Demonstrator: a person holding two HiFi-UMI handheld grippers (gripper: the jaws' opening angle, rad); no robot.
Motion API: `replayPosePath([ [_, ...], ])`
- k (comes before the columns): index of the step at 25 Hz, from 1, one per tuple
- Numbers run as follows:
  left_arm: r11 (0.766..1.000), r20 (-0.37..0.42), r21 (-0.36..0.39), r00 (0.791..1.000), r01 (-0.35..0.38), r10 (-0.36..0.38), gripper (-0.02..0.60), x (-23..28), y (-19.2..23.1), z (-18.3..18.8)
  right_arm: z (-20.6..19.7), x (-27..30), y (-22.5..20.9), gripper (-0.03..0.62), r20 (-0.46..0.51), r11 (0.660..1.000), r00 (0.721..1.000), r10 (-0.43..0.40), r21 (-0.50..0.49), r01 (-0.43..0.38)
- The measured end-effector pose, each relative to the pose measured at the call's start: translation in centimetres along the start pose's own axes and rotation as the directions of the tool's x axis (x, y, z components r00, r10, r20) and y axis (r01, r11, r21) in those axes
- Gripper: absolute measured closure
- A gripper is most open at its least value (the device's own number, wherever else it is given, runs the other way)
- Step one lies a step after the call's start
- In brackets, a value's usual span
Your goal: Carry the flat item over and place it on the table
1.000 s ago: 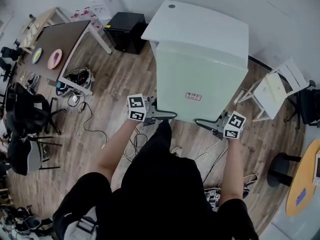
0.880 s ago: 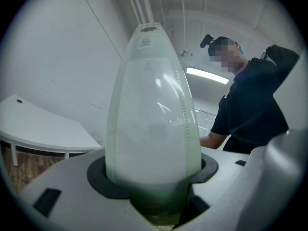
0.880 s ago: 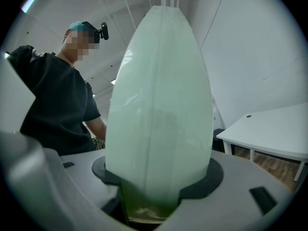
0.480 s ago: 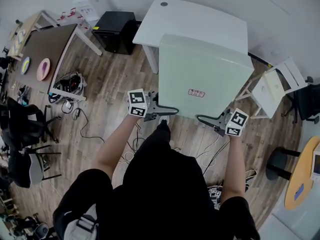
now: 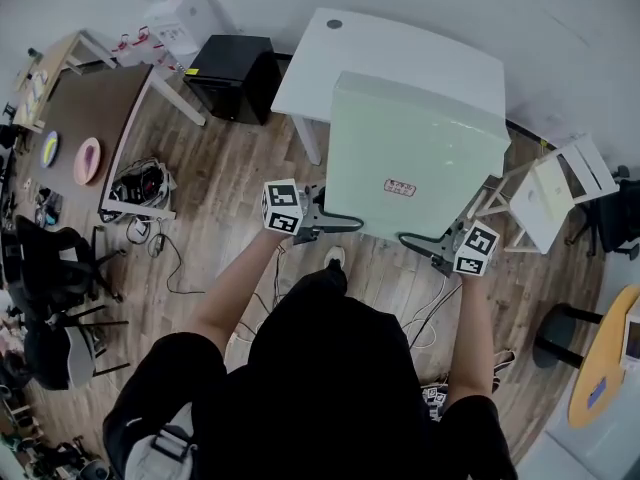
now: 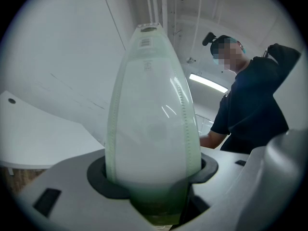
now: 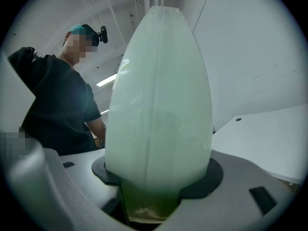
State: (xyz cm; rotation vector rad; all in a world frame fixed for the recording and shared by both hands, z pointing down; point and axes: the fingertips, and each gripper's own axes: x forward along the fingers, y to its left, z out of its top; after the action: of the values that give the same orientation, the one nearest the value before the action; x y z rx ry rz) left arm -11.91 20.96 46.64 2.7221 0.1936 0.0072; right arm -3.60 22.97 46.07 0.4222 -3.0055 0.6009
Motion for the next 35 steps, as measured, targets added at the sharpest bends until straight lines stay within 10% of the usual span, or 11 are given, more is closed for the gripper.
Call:
replayPosePath([
  [19, 0.993, -0.054, -0.01, 0.992, 0.115, -0.116, 0.268, -1.9, 6.9, 3.2, 2.6, 2.8, -5.7, 0.279, 0.069, 0.992, 0.991, -0.119, 0.039, 0.116],
  [35, 0.998, -0.034, -0.046, 0.999, 0.038, -0.04, 0.268, 0.3, 13.6, 5.0, 4.3, 1.5, -13.3, 0.279, 0.062, 0.997, 0.996, -0.059, 0.043, 0.056],
])
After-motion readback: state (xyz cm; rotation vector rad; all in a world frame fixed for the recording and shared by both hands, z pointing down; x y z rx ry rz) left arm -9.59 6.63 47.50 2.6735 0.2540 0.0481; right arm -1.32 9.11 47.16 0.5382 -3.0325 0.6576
